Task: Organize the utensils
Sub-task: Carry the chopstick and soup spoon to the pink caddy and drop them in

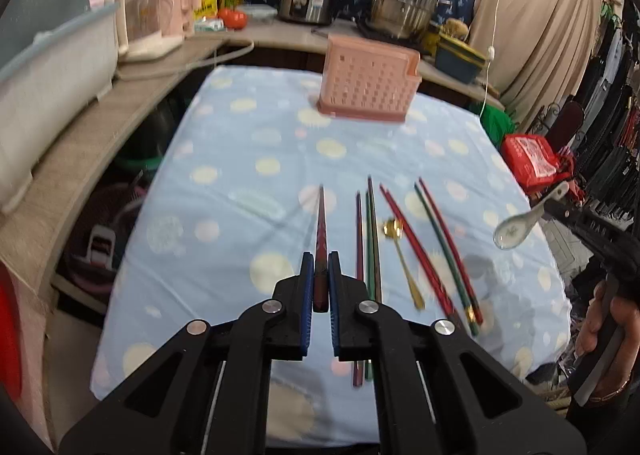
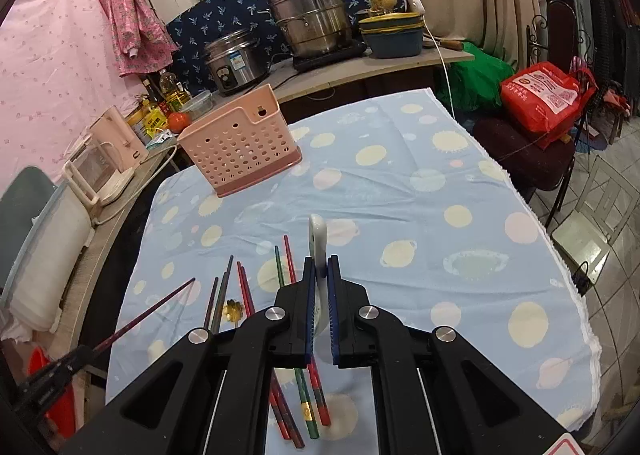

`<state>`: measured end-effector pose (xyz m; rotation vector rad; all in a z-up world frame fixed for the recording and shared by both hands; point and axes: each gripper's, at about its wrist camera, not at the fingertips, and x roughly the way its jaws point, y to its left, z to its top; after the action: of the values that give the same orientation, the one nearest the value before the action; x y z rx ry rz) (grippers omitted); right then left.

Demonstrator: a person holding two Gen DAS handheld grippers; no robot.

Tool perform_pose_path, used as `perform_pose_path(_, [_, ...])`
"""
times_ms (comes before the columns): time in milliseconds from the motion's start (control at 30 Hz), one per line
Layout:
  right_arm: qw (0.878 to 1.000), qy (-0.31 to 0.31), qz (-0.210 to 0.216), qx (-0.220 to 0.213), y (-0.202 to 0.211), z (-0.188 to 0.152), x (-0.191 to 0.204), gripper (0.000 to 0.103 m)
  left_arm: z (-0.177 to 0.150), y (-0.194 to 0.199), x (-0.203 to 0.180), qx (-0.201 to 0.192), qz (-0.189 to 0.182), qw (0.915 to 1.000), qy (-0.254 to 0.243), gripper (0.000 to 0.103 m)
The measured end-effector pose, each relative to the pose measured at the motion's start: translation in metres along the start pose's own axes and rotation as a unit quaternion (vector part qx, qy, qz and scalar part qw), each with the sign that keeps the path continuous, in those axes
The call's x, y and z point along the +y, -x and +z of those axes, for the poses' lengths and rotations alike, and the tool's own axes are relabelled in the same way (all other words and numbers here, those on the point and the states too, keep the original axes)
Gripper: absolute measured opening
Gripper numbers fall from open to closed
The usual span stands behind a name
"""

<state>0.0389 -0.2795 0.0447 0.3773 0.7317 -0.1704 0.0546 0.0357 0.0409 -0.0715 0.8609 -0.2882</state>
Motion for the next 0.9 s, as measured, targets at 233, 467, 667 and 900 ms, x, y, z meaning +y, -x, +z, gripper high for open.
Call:
perform_pose_path(233, [1.000, 0.015, 0.022, -0.002, -0.012, 0.040, 0.012, 0.006, 0.073, 0.008, -0.001, -0.050, 0.000, 0.9986, -0.018, 0.007])
perform_pose_path(467, [0.998, 0.025, 0.048, -0.016, -0.034, 0.104, 0.031, 0.006, 0.159, 0.014, -0.012, -0.106, 0.007, 0.9935, -0.040, 0.007])
perform_pose_path(667, [0.996, 0.041, 0.064, -0.036, -0.066, 0.171, 0.057, 0.006, 0.237, 0.023, -0.031, -0.168, 0.000, 0.9845, -0.051, 0.007])
perform_pose_path(900, [0.996, 0.043, 0.065, -0.038, -0.124, 0.230, 0.078, 0.006, 0.319, 0.006, -0.050, -0.224, -0.012, 0.9742, -0.027, 0.007])
